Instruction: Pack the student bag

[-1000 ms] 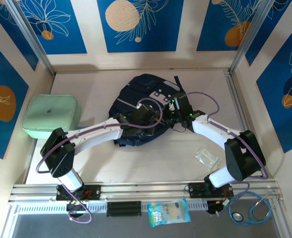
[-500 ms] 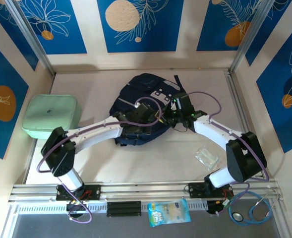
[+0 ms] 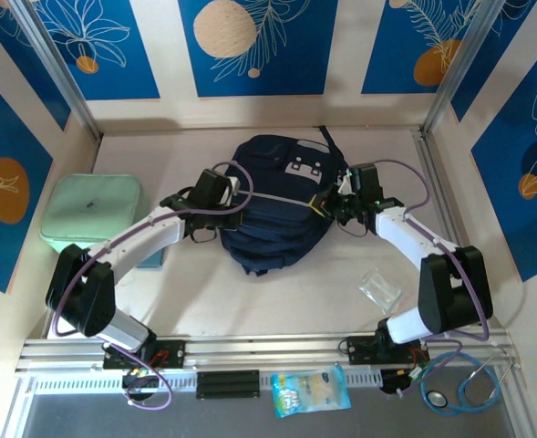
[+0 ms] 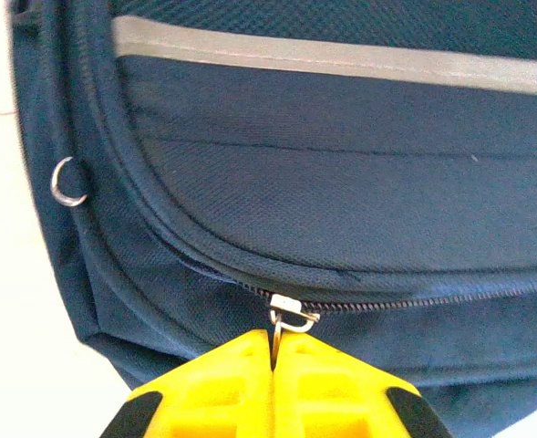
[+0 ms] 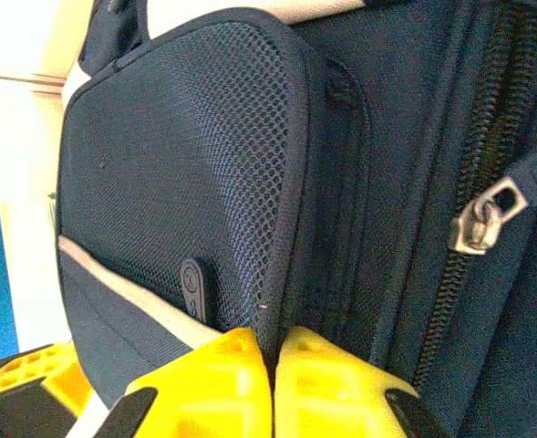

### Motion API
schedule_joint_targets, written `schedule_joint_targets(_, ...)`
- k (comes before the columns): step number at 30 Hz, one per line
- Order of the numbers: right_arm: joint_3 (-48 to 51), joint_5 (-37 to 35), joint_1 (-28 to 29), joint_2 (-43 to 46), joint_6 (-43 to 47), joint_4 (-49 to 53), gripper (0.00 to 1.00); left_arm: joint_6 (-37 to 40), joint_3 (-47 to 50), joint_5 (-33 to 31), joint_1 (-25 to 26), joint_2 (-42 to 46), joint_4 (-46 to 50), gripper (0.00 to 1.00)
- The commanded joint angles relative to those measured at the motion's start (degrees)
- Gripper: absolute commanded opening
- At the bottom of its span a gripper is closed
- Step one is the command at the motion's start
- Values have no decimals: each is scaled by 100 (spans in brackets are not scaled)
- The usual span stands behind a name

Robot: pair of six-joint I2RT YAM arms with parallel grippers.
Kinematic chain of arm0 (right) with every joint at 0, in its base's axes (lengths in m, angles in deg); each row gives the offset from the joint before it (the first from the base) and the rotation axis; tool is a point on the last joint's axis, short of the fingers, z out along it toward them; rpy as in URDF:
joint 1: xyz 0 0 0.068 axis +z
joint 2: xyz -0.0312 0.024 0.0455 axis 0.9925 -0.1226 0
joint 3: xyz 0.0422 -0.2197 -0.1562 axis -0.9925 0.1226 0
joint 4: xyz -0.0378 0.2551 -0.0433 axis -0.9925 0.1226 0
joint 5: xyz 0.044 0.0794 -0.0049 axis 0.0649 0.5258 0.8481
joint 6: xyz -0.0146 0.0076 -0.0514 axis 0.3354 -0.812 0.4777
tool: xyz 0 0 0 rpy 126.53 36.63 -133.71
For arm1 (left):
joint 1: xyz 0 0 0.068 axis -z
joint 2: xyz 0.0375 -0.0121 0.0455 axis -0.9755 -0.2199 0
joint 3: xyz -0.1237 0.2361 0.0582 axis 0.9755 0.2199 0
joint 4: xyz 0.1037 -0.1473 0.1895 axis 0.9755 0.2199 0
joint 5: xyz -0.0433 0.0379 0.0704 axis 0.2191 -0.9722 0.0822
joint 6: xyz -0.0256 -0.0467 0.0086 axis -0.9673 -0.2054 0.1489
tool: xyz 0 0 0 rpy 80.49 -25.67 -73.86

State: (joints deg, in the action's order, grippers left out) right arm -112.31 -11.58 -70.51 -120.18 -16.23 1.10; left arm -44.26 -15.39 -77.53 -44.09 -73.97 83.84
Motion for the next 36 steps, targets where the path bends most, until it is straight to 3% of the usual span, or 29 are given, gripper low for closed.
schedule_joint_targets(1, -370, -50, -304, -247, 644, 30, 7, 396, -56, 433, 160, 25, 237, 0)
schedule_joint_targets(3, -478, -34, -396, -288, 631, 169, 14, 398, -101, 374, 357, -39, 297, 0)
schedule_joint_targets(8, -319, -490, -644, 220, 132, 640, 43, 295, -462, 347, 1015, -309, 298, 0)
schedule_joint_targets(13, 193, -996, -664, 1192, -632, 1294, 50, 248, -1033, 347, 1552, -769, 307, 0)
schedule_joint_targets(20, 703, -874, -164, 2017, -1648, 1480, 50, 226, -1580, 495, 1915, -1290, 363, 0)
schedule_joint_targets(27, 504, -704, 345, 1362, -2039, 1057, 49, 231, -1606, 520, 1961, -1359, 328, 0)
schedule_joint_targets(32, 177, -795, 520, 842, -1891, 874, 38, 274, -1520, 431, 1954, -1281, 363, 0)
schedule_joint_targets(36, 141, -956, 526, 688, -1817, 919, 19, 348, -1457, 289, 1937, -1192, 521, 0)
